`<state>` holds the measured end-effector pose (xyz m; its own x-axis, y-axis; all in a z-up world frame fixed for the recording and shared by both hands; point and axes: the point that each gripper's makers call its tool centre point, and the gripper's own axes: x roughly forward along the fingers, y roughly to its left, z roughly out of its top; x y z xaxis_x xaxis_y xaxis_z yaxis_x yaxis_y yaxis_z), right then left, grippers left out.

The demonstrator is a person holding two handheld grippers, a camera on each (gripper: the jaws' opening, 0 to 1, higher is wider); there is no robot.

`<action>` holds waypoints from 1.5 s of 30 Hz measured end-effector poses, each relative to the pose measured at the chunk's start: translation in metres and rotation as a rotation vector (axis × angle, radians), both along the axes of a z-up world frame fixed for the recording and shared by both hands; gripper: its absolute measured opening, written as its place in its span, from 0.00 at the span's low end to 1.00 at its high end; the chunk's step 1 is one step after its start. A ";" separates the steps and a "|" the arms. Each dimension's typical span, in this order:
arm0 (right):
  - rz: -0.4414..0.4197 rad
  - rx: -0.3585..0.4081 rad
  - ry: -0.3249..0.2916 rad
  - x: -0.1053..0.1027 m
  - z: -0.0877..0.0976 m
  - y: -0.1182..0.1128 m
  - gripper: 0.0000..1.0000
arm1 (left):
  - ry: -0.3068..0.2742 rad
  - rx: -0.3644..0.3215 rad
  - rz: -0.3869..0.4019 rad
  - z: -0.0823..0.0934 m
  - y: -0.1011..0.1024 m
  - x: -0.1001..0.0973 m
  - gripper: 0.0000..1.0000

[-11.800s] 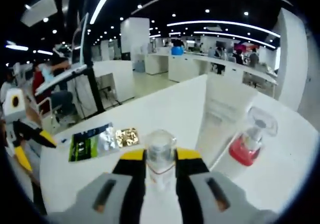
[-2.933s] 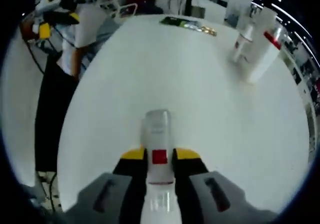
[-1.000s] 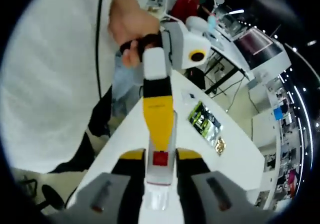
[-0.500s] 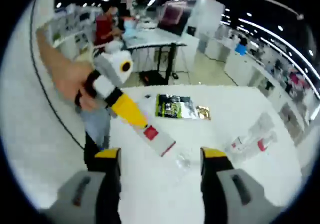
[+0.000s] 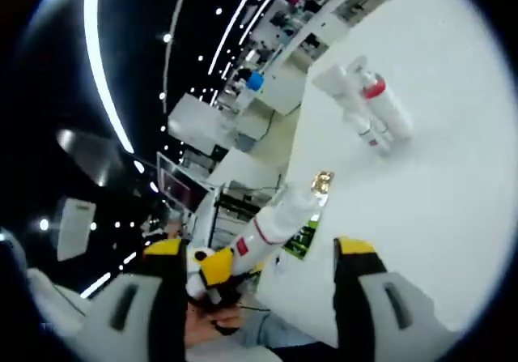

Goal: Arrange the skincare products in the storage area until every visible bottle or jar stands upright without overlapping.

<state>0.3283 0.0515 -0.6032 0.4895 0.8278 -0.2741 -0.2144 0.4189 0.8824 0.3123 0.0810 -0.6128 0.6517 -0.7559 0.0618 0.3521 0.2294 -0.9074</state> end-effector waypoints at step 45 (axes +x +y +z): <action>0.018 -0.196 -0.251 -0.044 0.005 -0.036 0.19 | -0.316 0.727 -0.303 -0.054 -0.063 -0.072 0.29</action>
<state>0.2838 0.0156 -0.5984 0.5476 0.7803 -0.3020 -0.4243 0.5700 0.7036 0.2408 0.0180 -0.6669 0.4486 -0.8171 -0.3620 0.7044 0.5726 -0.4195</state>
